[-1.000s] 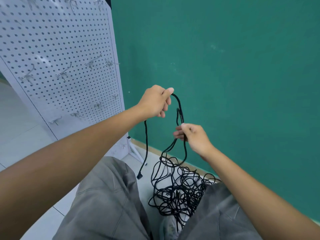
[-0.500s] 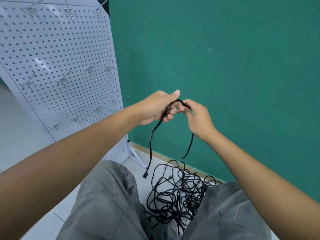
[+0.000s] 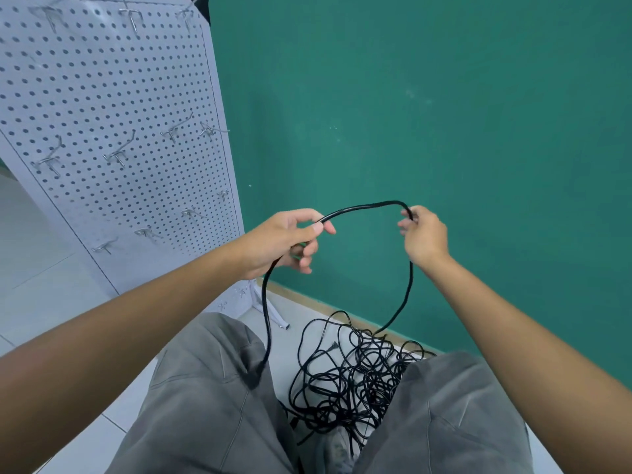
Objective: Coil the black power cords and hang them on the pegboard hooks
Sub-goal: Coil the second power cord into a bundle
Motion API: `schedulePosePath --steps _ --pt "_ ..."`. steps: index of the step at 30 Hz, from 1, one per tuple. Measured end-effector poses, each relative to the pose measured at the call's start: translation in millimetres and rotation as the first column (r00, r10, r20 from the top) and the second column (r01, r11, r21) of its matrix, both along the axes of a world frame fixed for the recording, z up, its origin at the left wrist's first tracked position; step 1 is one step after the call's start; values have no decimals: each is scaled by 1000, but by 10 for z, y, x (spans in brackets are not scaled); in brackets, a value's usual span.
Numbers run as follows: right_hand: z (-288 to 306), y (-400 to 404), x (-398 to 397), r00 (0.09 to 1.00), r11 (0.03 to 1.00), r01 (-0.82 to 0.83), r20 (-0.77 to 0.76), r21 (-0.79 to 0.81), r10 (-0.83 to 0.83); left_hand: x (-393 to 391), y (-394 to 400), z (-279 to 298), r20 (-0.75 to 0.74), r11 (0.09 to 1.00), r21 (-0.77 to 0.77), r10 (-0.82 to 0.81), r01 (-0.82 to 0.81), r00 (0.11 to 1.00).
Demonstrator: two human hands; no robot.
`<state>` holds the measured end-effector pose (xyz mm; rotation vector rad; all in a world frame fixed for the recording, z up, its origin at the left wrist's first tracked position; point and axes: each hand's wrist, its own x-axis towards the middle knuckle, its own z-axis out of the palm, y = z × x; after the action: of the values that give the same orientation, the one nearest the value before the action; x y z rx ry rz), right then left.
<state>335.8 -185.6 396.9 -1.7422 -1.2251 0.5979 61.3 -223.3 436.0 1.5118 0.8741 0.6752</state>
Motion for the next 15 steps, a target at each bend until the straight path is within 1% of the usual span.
schedulePosePath --steps 1,2,4,5,7,8,10,12,13,14,15 --pt "2 -57 -52 990 997 -82 113 16 79 3 3 0 -28 1000 19 4 -3 1000" --pt "7 -106 -119 960 981 -187 222 57 171 14 5 11 -52 999 39 3 -1 999" --pt "64 -196 -297 880 905 -393 352 162 320 53 16 53 -62 998 55 -5 9 998" --pt "112 -241 -395 842 858 -466 408 216 354 75 26 78 -55 998 59 -10 13 998" --pt "210 -319 -550 775 780 -553 526 294 351 108 45 123 -34 998 57 -7 9 999" --pt "264 -361 -606 742 749 -585 578 311 340 112 56 142 -19 999 48 0 0 1000" --pt "334 -420 -663 668 718 -635 669 285 326 104 65 175 17 1000 18 14 -14 1000" --pt "380 -425 -670 614 731 -632 742 259 269 76 55 189 39 1000 11 17 -17 999" --pt "401 -406 -659 615 738 -613 756 282 223 52 48 186 38 1000 16 21 -22 999" --pt "410 -372 -641 647 748 -581 740 321 185 20 39 180 30 999 26 28 -29 999" --pt "429 -347 -620 707 764 -532 688 364 165 -23 28 167 17 999 38 38 -38 999"
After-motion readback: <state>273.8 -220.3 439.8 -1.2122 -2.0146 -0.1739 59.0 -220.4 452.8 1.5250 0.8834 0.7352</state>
